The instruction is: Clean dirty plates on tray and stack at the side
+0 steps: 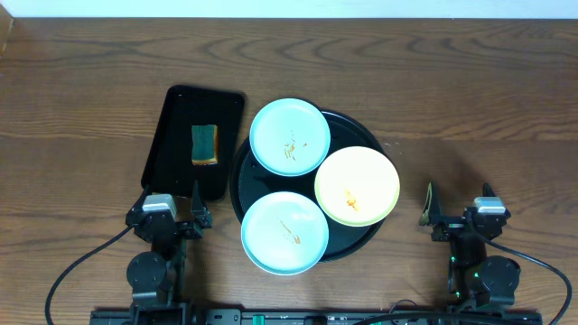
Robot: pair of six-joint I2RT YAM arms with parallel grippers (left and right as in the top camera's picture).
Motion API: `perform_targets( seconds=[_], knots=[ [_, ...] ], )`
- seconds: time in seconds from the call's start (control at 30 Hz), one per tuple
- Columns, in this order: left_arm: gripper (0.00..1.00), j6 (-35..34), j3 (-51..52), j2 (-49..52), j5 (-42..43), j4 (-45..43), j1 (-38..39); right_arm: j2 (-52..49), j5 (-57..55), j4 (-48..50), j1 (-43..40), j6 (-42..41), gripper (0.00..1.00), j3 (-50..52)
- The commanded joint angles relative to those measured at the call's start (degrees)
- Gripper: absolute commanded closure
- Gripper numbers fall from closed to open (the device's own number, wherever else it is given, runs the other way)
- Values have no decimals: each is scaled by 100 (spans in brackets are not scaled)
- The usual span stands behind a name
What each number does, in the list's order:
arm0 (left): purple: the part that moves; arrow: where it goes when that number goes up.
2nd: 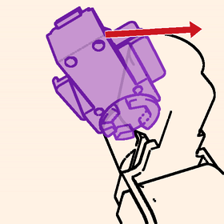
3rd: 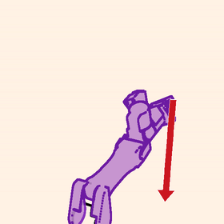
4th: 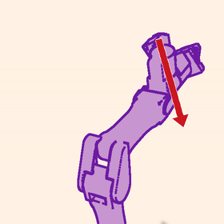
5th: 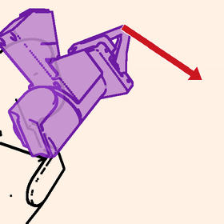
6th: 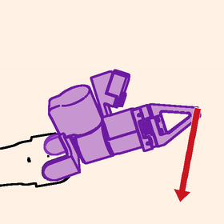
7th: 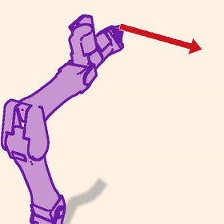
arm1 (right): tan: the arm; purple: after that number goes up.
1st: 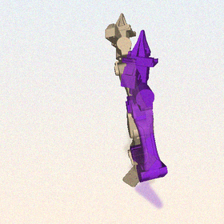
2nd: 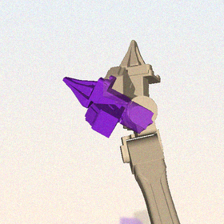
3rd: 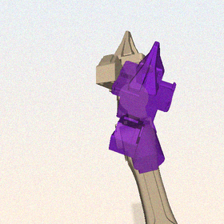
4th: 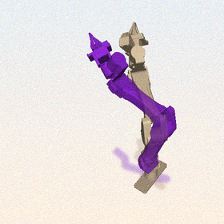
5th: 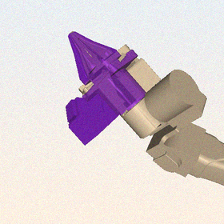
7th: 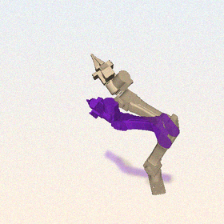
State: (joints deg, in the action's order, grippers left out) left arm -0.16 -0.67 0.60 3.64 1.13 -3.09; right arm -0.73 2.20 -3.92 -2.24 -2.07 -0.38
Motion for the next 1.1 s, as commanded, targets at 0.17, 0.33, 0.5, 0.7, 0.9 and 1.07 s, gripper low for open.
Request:
perform_targets(
  seconds=[0.17,0.33,0.5,0.7,0.9,1.07],
  knots=[
    [8,33,44,-31,17,251,28,17,258,116,-13,28,1,7],
    [8,31,26,-28,17,264,28,17,577,262,-15,-313,1,7],
    [8,35,-155,197,15,297,28,-46,511,225,-15,-323,1,0],
    [8,31,-621,1047,13,317,28,-367,439,-155,-13,-326,1,-365],
    [8,33,-1519,2347,15,317,28,-1366,293,-232,-15,-299,1,-1172],
    [8,31,-2227,3265,20,323,28,-2406,236,-229,-13,-291,1,-1786]
  ],
)
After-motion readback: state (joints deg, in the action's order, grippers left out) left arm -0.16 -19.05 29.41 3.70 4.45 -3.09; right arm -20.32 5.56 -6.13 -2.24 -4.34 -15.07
